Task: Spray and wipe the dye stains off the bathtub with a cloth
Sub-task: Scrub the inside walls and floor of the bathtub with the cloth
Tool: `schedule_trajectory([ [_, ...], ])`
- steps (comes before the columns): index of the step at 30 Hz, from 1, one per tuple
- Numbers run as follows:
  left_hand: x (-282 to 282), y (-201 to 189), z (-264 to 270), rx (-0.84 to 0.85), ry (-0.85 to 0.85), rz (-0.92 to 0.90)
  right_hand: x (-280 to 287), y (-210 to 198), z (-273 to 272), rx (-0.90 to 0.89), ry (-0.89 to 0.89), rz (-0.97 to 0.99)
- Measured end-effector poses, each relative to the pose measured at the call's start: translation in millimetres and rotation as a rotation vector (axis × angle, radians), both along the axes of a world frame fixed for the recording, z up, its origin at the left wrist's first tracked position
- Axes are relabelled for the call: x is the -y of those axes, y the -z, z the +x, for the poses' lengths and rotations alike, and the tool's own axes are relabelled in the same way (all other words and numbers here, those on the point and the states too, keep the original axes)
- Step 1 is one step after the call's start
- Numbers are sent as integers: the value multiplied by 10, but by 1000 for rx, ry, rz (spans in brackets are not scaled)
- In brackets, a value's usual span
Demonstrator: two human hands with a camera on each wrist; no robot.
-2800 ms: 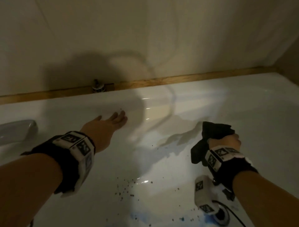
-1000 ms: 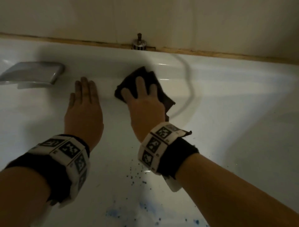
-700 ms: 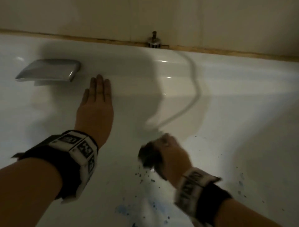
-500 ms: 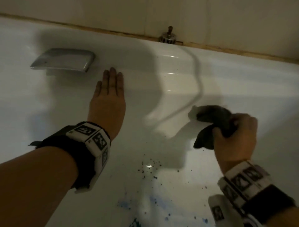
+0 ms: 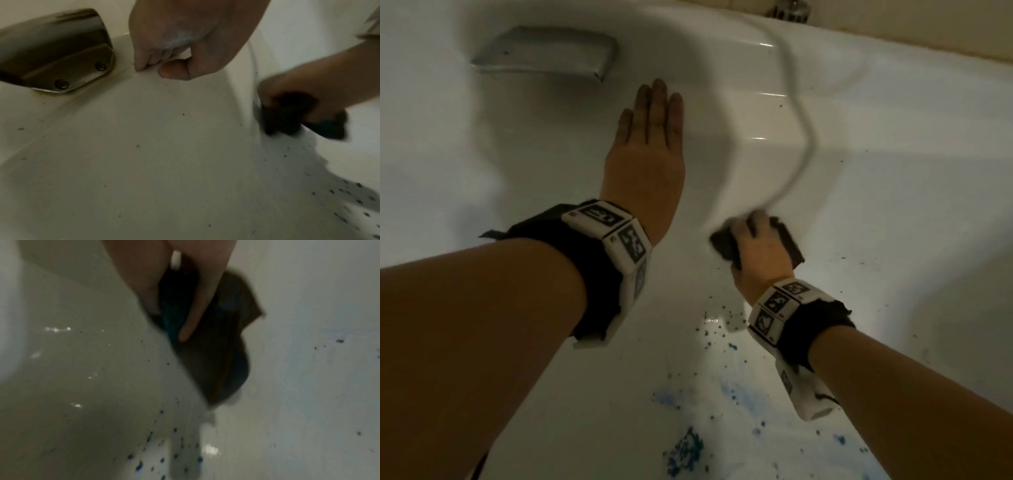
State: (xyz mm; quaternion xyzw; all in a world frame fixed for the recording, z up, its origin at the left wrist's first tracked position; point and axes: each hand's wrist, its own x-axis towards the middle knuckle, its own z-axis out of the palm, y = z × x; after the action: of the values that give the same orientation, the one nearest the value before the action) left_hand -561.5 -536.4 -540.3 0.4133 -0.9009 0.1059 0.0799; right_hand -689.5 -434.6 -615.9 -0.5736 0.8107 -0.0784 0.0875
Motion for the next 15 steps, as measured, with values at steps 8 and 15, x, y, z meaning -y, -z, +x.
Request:
schedule_trajectory([
  [8, -368, 215, 642, -150, 62, 208, -475, -329, 52, 80, -106, -309],
  [15, -1244, 1497, 1607, 561, -241, 836, -62, -567, -21, -409, -199, -517],
])
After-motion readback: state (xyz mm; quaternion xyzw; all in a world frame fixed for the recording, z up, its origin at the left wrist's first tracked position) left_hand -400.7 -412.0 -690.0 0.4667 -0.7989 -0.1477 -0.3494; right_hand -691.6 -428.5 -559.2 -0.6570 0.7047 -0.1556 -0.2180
